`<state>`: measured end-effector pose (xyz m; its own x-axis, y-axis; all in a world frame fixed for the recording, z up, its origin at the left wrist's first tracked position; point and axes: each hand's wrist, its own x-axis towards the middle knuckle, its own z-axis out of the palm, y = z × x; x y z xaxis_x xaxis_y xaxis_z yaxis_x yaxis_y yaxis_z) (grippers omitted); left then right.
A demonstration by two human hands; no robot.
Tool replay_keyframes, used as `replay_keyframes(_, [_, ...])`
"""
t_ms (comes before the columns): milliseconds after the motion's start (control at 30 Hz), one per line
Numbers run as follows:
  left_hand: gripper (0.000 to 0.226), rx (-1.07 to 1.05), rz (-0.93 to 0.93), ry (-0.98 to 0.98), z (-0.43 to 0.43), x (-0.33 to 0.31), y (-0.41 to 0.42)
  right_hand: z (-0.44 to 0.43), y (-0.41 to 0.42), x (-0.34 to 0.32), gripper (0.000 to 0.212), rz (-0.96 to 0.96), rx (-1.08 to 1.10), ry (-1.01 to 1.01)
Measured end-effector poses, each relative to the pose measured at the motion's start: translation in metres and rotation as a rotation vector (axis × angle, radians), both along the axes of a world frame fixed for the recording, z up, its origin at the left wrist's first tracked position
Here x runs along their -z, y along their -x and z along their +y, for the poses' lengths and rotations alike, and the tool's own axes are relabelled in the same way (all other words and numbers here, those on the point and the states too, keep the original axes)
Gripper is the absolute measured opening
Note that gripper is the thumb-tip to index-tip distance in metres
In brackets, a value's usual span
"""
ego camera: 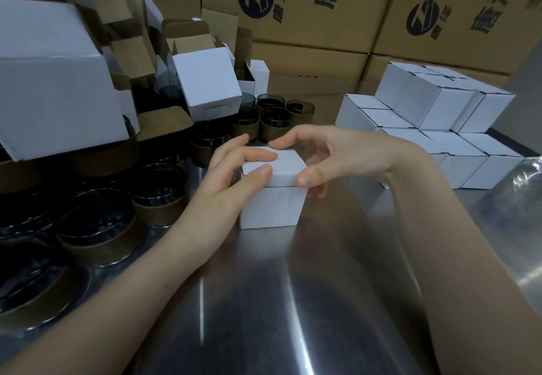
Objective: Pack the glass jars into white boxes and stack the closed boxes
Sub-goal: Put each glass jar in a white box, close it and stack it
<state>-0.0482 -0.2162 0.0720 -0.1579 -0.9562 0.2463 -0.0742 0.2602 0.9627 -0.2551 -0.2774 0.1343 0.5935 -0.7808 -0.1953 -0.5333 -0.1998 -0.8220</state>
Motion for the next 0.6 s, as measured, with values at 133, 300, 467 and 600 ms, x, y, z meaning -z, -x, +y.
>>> replay_keyframes(133, [0.018,-0.002,-0.002,0.007,-0.0029,0.0034,0.0003,0.0006,-0.0001,0.0,0.059,-0.027,0.02,-0.008])
replay_keyframes(300, [0.024,0.008,-0.039,0.008,-0.0053,0.0055,0.0005,-0.0005,-0.0058,0.0028,0.059,-0.018,0.016,0.005])
replay_keyframes(467, [0.032,-0.001,-0.028,-0.027,-0.0046,0.0043,0.0048,-0.0021,-0.007,0.0026,0.058,0.006,0.029,0.005])
replay_keyframes(600, [0.047,-0.025,0.026,-0.095,-0.0016,0.0003,0.0091,-0.0017,-0.007,0.0013,0.054,0.028,0.045,0.013])
